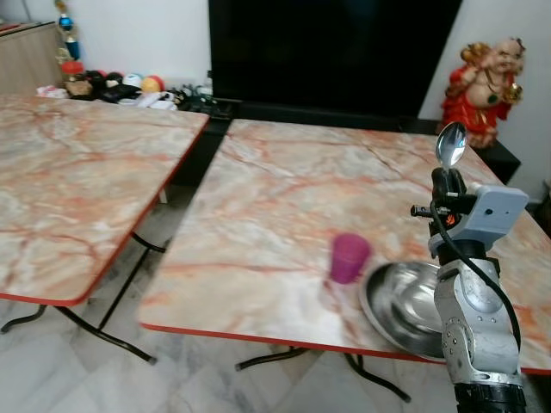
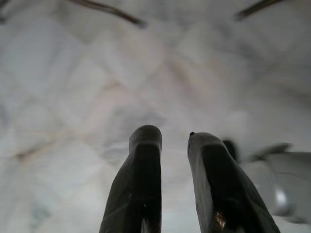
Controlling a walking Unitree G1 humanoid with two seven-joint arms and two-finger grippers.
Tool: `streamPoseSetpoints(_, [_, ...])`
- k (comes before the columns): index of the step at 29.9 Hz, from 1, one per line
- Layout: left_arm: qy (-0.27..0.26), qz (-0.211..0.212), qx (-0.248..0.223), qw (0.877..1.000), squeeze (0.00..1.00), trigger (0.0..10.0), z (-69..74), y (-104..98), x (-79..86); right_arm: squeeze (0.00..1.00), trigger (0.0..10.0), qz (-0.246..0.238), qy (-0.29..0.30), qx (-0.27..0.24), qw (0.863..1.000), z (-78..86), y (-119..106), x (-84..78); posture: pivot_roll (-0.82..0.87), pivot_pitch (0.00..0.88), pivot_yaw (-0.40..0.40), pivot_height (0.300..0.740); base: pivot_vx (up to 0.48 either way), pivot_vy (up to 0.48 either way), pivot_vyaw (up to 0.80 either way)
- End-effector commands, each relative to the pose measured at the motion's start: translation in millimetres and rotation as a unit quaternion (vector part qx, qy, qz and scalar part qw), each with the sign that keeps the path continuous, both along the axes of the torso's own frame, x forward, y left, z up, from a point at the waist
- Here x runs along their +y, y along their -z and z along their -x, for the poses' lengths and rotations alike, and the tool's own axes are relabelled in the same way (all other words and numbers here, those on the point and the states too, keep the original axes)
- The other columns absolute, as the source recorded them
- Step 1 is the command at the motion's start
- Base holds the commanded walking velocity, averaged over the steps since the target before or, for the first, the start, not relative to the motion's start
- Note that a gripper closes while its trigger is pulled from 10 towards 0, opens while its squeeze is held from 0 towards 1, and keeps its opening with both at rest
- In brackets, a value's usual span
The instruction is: Setting the table
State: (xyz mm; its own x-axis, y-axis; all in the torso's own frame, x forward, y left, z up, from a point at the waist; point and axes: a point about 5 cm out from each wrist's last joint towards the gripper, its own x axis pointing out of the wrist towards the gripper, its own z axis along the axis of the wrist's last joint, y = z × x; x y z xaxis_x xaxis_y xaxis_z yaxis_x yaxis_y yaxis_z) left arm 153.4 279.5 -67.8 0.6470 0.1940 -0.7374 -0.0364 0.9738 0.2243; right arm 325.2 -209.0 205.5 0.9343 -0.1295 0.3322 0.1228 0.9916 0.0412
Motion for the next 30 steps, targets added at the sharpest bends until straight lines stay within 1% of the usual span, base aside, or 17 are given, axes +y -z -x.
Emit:
streamPoseSetpoints(1, [-0.004, -0.001, 0.006, 1.000, 0.00, 10.0, 3.4, 1, 2.3, 0.00, 10.0, -0.002, 0.020, -0.003, 1.000, 0.3, -2, -7.6, 0.09, 0.000, -0.018, 0.740, 0.000, 0.000, 0.00])
streamPoseSetpoints(12, [-0.012, 0.004, 0.002, 1.000, 0.00, 10.0, 6.8, 1, 3.0, 0.00, 10.0, 0.002, 0.043, 0.008, 0.999, 0.8, 1, -18.9, 0.09, 0.000, -0.024, 0.740, 0.000, 0.000, 0.00])
streamPoseSetpoints(14, [-0.012, 0.006, 0.004, 1.000, 0.00, 10.0, 7.1, 2, 1.6, 0.00, 10.0, 0.000, 0.056, 0.023, 0.998, 0.2, 7, -23.9, 0.08, 0.000, -0.024, 0.740, 0.000, 0.000, 0.00])
streamPoseSetpoints(15, [-0.011, 0.007, 0.005, 1.000, 0.00, 10.0, 7.0, 3, 0.6, 0.00, 10.0, 0.012, 0.070, 0.050, 0.996, -1.2, 15, -28.0, 0.09, 0.000, -0.025, 0.740, 0.000, 0.000, 0.00])
streamPoseSetpoints(18, [-0.012, 0.009, 0.005, 1.000, 0.00, 10.0, 6.7, 3, 0.1, 0.00, 10.0, 0.029, 0.092, 0.093, 0.991, -3.0, 25, -35.0, 0.09, 0.000, -0.027, 0.740, 0.000, 0.000, 0.00])
streamPoseSetpoints(20, [-0.013, 0.011, 0.004, 1.000, 0.00, 10.0, 6.7, 3, 0.0, 0.00, 10.0, 0.030, 0.119, 0.148, 0.981, -3.9, 39, -49.0, 0.09, 0.000, -0.027, 0.740, 0.000, 0.000, 0.00])
streamPoseSetpoints(21, [-0.013, 0.012, 0.004, 1.000, 0.00, 10.0, 6.8, 3, 0.0, 0.00, 10.0, 0.031, 0.123, 0.155, 0.980, -3.5, 42, -51.6, 0.09, 0.000, -0.027, 0.740, 0.000, 0.000, 0.00])
streamPoseSetpoints(23, [-0.015, 0.012, 0.005, 1.000, 0.00, 10.0, 7.3, 3, 0.5, 0.00, 10.0, 0.031, 0.122, 0.154, 0.980, -2.8, 43, -53.6, 0.09, 0.000, -0.027, 0.740, 0.000, 0.000, 0.00])
streamPoseSetpoints(30, [-0.015, 0.012, 0.005, 1.000, 0.00, 10.0, 8.1, 3, 0.2, 0.00, 10.0, 0.030, 0.118, 0.147, 0.982, -2.1, 41, -52.4, 0.09, 0.000, -0.028, 0.740, 0.040, 0.000, 0.00])
